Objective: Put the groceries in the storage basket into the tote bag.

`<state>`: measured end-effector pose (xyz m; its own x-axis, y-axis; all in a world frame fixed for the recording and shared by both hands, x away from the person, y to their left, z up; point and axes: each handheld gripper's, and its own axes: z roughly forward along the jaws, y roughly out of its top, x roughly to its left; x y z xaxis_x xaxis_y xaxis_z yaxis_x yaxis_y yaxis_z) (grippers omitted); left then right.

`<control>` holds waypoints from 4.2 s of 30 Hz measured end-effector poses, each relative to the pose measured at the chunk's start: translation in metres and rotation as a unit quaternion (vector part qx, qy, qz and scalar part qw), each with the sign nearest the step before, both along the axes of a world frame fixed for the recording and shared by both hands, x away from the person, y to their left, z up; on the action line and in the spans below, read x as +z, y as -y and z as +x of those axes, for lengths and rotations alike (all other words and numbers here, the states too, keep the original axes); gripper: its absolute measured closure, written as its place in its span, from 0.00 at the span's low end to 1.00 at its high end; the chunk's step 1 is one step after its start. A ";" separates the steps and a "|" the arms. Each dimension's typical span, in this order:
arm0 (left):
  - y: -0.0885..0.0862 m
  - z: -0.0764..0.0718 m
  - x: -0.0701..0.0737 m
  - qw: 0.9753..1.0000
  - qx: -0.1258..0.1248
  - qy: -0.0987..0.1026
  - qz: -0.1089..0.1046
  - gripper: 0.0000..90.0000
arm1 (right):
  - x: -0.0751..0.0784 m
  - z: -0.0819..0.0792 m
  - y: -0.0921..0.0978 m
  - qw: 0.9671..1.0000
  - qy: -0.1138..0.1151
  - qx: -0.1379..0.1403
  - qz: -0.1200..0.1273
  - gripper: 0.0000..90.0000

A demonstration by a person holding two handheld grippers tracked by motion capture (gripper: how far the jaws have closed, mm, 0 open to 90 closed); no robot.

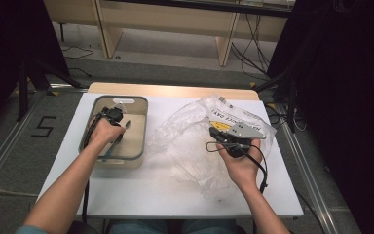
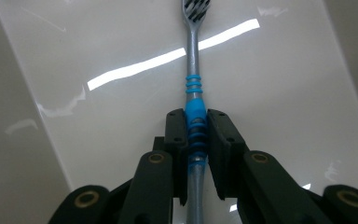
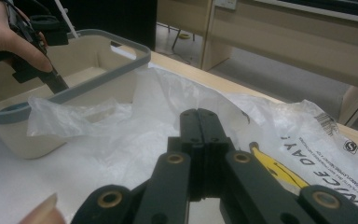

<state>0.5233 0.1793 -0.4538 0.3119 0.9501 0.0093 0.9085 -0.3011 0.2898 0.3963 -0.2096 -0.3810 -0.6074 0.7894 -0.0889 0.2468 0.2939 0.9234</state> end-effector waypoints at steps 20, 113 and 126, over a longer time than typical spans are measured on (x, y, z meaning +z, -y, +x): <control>-0.006 -0.003 0.011 0.999 0.002 0.046 -0.014 0.87 | 0.000 0.000 0.000 1.000 0.001 -0.001 -0.001 1.00; 0.041 -0.070 0.102 0.963 -0.105 0.215 -0.127 0.87 | -0.002 0.000 -0.002 1.000 -0.001 0.000 -0.003 1.00; 0.051 -0.079 0.105 0.959 -0.126 0.217 -0.131 0.87 | -0.002 0.000 -0.002 1.000 -0.001 0.000 -0.003 1.00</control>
<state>0.4443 0.1280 -0.3488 0.5532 0.8322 -0.0384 0.5926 -0.3607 0.7203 0.3963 -0.2080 -0.3826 -0.6079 0.7886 -0.0923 0.2476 0.2988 0.9216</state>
